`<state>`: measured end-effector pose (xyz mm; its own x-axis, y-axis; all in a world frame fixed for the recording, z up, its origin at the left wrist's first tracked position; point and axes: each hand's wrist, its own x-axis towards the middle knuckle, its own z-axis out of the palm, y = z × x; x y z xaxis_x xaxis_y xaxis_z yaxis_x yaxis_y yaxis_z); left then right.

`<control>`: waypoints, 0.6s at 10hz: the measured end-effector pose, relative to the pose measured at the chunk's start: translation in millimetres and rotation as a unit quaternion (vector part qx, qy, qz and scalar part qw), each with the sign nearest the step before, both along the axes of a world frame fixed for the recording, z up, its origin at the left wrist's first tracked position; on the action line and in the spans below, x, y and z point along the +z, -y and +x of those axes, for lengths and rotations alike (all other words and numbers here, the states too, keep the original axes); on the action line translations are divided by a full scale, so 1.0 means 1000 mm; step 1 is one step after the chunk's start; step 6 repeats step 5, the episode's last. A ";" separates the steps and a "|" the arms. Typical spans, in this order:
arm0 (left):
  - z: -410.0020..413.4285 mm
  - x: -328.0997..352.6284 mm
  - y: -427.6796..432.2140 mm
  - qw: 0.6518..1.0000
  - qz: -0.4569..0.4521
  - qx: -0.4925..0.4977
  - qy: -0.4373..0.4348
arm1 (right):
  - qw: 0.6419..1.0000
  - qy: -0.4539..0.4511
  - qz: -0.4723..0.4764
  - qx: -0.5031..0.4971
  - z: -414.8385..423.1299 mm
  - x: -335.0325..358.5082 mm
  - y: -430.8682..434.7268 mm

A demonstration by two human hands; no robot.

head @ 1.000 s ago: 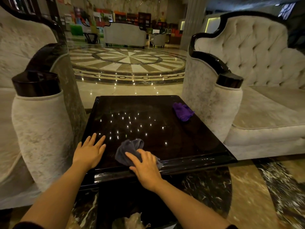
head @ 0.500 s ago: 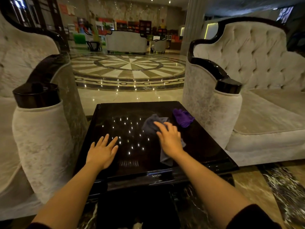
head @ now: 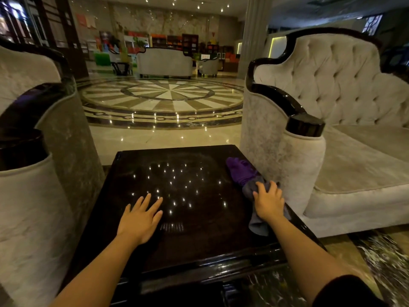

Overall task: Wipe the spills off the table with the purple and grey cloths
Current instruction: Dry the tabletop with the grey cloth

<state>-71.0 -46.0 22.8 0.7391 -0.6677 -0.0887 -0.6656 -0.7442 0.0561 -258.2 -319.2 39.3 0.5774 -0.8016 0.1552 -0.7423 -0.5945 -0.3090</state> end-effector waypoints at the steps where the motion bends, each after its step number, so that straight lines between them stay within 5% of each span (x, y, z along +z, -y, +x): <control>1: 0.005 -0.002 0.000 1.000 0.010 0.000 -0.003 | 0.994 -0.092 0.063 0.021 -0.007 -0.017 0.006; 6: 0.008 0.006 -0.025 1.000 0.011 0.005 0.003 | 0.988 -0.121 0.083 0.053 -0.009 -0.013 -0.028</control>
